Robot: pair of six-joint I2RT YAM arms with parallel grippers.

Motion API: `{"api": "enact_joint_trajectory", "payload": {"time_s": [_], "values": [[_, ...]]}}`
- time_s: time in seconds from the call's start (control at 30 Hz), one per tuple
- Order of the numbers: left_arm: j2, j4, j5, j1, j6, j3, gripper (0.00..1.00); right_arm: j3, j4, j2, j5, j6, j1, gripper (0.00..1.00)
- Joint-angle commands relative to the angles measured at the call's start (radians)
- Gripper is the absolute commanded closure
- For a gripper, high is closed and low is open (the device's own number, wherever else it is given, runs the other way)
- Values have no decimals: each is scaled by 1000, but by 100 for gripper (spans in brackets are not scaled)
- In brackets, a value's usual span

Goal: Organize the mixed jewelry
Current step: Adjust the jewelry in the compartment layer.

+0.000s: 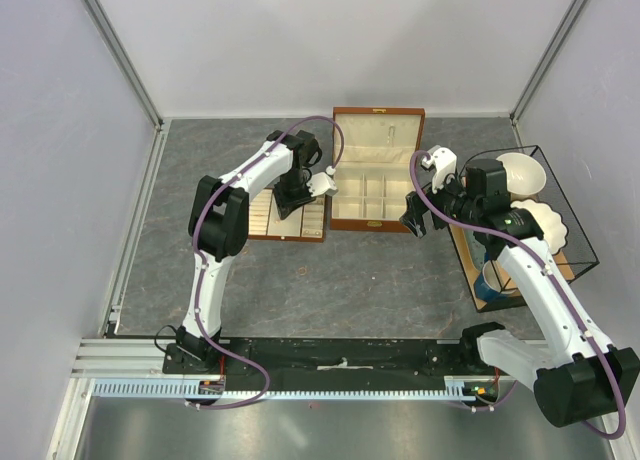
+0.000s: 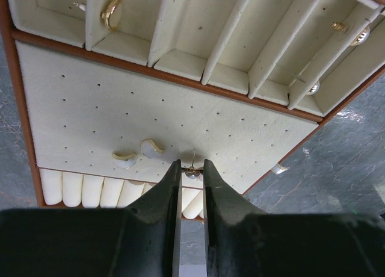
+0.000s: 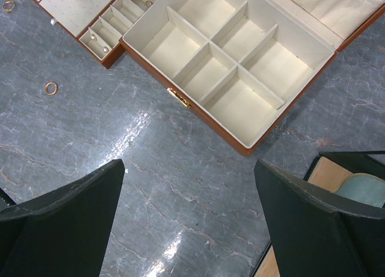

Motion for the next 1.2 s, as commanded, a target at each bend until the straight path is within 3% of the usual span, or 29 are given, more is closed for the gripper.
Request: {"api": "enact_joint_trajectory", "payload": {"time_s": [0.0, 1.17], "values": [[-57, 7, 10, 0, 24, 23, 99, 4, 20, -12, -12, -5, -2, 2], [-48, 38, -14, 7, 36, -44, 99, 0, 21, -17, -9, -7, -2, 2]]}}
